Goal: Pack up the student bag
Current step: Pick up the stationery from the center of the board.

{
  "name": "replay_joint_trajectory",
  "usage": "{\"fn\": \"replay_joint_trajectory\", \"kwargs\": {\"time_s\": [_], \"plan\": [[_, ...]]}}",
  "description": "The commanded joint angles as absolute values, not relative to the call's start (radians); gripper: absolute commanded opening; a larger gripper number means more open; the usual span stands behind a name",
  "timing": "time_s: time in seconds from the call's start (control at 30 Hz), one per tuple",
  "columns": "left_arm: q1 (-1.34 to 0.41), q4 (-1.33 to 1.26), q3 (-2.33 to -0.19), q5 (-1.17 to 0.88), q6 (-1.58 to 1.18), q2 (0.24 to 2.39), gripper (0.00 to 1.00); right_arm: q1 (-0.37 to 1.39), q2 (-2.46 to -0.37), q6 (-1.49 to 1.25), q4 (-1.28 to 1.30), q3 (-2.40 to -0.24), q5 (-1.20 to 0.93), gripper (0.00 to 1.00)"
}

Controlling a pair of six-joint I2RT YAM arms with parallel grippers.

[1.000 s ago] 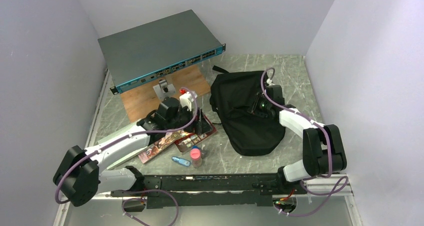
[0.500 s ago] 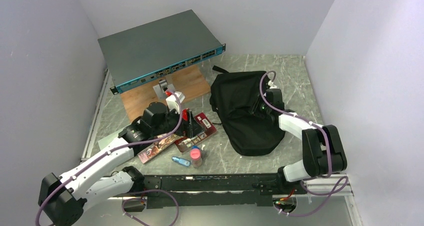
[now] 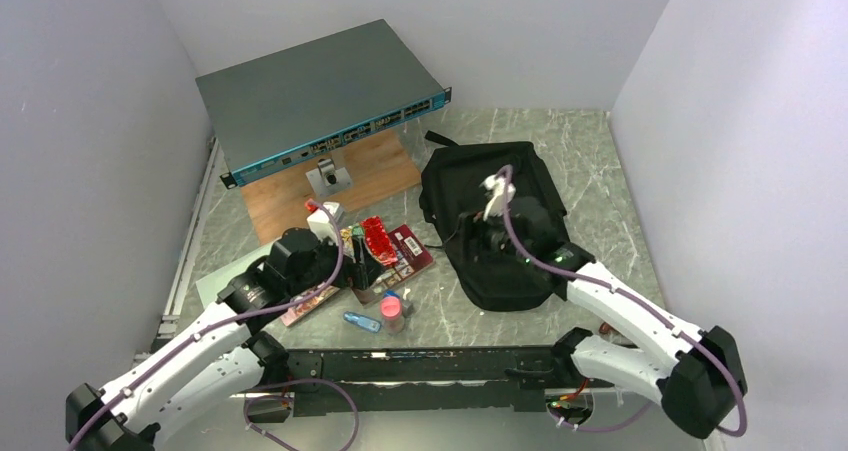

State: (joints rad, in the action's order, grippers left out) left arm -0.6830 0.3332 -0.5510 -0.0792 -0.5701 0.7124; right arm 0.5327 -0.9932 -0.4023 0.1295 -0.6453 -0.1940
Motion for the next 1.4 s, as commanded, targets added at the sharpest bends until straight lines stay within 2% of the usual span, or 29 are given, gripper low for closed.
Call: {"fn": "replay_joint_trajectory", "kwargs": {"time_s": [0.0,0.2,0.47,0.7,0.97,1.07,1.17,1.3,1.37], "plan": [[-0.685,0.311,-0.534,-0.002,-0.578,0.658,1.00,0.765,-0.984,-0.401,0.232,-0.730,-0.178,0.81],[-0.685,0.327,-0.509,0.047,-0.555,0.641,1.00,0.983,-1.042,-0.487,0.316,-0.885,-0.151,0.87],[-0.685,0.360,-0.497,0.090,-0.580,0.593,1.00,1.246,-1.271,-0.463,0.455,-1.044,0.155,0.91],[-0.686,0.360,-0.493,0.092,-0.585,0.600,1.00,1.341,-1.447,-0.455,0.590,-1.169,0.349,0.91],[-0.685,0.381,-0.483,0.106,-0.586,0.569,1.00,1.389,-1.581,-0.478,0.571,-1.214,0.369,0.85],[-0.686,0.395,-0.486,0.115,-0.584,0.562,1.00,1.396,-1.604,-0.490,0.561,-1.222,0.371,0.77],[-0.684,0.402,-0.479,0.124,-0.586,0.551,1.00,1.397,-1.592,-0.502,0.545,-1.210,0.388,0.63],[-0.686,0.401,-0.468,0.130,-0.592,0.541,1.00,1.395,-1.536,-0.509,0.523,-1.178,0.429,0.36],[-0.685,0.402,-0.467,0.131,-0.594,0.541,1.00,1.390,-1.493,-0.506,0.512,-1.160,0.459,0.15]]}}
